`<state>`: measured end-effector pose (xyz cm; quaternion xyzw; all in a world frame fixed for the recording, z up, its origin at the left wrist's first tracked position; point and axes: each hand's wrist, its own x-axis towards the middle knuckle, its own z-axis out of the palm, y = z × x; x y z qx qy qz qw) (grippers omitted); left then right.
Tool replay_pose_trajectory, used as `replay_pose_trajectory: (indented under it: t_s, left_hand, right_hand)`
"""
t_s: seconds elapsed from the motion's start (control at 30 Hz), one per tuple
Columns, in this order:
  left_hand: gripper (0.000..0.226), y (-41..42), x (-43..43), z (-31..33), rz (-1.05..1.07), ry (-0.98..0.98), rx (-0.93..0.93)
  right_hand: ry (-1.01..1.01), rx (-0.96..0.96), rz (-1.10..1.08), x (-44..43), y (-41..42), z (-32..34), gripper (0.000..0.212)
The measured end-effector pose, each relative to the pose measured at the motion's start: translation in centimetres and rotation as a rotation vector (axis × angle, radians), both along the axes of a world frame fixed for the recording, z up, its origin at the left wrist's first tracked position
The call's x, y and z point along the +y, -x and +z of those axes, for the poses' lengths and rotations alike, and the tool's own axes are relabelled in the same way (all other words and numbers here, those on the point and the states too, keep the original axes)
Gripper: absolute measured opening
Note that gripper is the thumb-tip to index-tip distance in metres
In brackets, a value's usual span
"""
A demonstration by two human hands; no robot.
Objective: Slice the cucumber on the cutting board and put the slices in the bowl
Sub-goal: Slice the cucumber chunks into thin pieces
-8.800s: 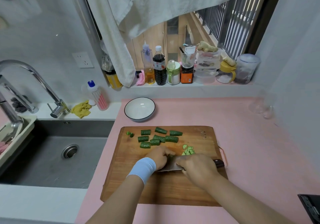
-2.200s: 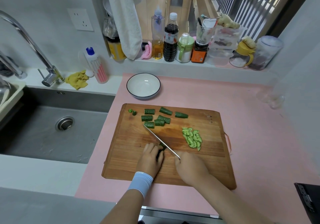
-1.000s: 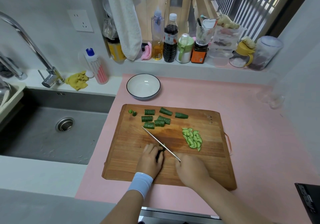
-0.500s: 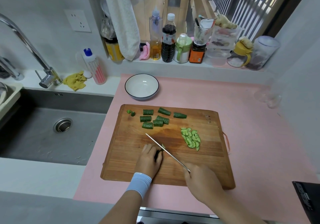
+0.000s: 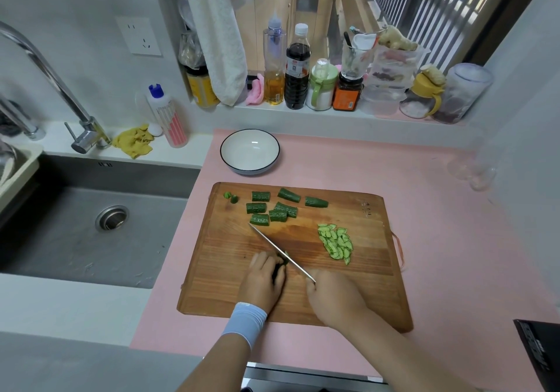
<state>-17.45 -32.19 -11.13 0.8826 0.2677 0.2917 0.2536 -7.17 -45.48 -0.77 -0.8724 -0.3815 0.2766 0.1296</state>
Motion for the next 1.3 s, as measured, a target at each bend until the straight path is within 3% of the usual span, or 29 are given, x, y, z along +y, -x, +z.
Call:
replay_pose_trajectory:
  t_s: [0.23,0.3,0.47,0.63,0.83,0.97,1.1,1.3]
  left_hand:
    - [0.004,0.0,0.1,0.0,0.015,0.008,-0.015]
    - [0.013,0.0,0.0,0.1,0.020,0.008,-0.016]
    - [0.003,0.0,0.1,0.2,0.022,0.021,-0.003]
    - [0.018,0.1,0.1,0.3,0.003,0.038,0.017]
    - [0.018,0.0,0.1,0.1,0.006,0.060,0.011]
    - [0.004,0.1,0.1,0.2,0.002,0.044,-0.001]
    - [0.014,0.3,-0.2,0.0,-0.008,0.031,0.012]
    - [0.008,0.2,-0.1,0.2,0.009,0.049,0.000]
  right_hand:
    - [-0.031,-0.075,0.014,-0.8,0.4,-0.4,0.026]
    - [-0.072,-0.094,0.014,-1.4,0.7,-0.5,0.031]
    - [-0.087,-0.074,0.019,-2.7,0.8,0.1,0.021]
    - [-0.089,-0.062,0.031,-3.5,0.5,0.3,0.022]
    - [-0.012,-0.021,0.016,-2.3,0.5,0.7,0.038]
    - [0.018,-0.003,-0.018,-0.4,0.8,0.6,0.037]
    - [0.035,0.012,-0.015,0.2,0.6,0.7,0.033]
    - [0.023,-0.024,0.012,0.0,0.3,0.9,0.021]
